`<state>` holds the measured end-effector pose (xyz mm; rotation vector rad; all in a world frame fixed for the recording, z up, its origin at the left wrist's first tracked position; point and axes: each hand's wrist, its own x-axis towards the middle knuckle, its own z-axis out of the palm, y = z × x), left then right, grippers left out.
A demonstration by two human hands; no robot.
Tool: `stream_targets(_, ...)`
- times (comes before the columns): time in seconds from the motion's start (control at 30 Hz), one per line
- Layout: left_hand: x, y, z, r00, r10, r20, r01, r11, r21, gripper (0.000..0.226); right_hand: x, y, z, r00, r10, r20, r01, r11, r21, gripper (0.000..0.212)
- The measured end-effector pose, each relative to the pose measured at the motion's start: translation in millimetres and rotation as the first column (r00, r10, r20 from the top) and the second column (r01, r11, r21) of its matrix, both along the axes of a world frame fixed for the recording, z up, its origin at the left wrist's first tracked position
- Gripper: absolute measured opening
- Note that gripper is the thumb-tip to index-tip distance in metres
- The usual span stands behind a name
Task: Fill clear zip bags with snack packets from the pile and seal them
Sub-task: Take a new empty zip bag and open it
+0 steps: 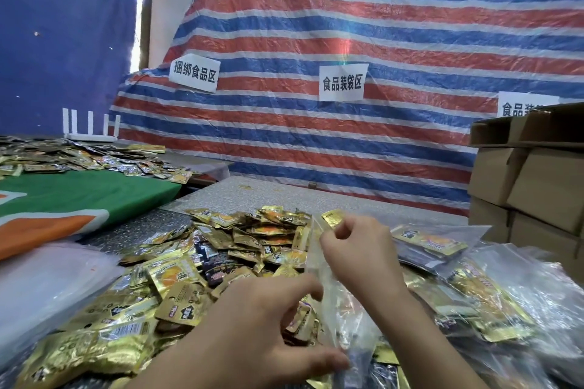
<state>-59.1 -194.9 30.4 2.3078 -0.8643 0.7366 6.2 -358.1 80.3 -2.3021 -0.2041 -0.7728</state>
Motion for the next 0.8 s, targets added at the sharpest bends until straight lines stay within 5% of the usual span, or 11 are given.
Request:
stream_targets(0.1,-1.7,-5.0,-0.4,0.998,0.043,0.05,-0.047,0.996,0.078,0.055,1.6,-0.9,-2.5,0.999,0.01,-0.046,-0.009,0.999,0.032,0.02)
stream_targets(0.27,10.5,5.4,-2.7,0.988,0.157,0.002,-0.157,0.988,-0.005,0.006,7.1,-10.0,0.0,0.993,0.034,-0.116,-0.019,0.992,0.121,0.021)
stream_targets(0.47,34.1,21.8,-6.2,0.985,0.167,-0.046,-0.173,0.969,-0.175,0.039,8.6,-22.4,10.6,0.946,0.159,-0.283,-0.113,0.978,0.173,0.031)
stream_targets(0.63,42.1,31.4,-0.1,0.991,0.136,0.009,-0.122,0.914,-0.388,0.054,4.7,-30.7,20.6,0.818,0.351,-0.457,-0.282,0.935,0.214,0.044)
stream_targets(0.8,41.4,34.0,6.4,0.996,0.083,-0.023,-0.081,0.822,-0.563,0.057,12.5,-37.7,19.3,0.906,0.308,-0.29,-0.208,0.921,0.329,0.051)
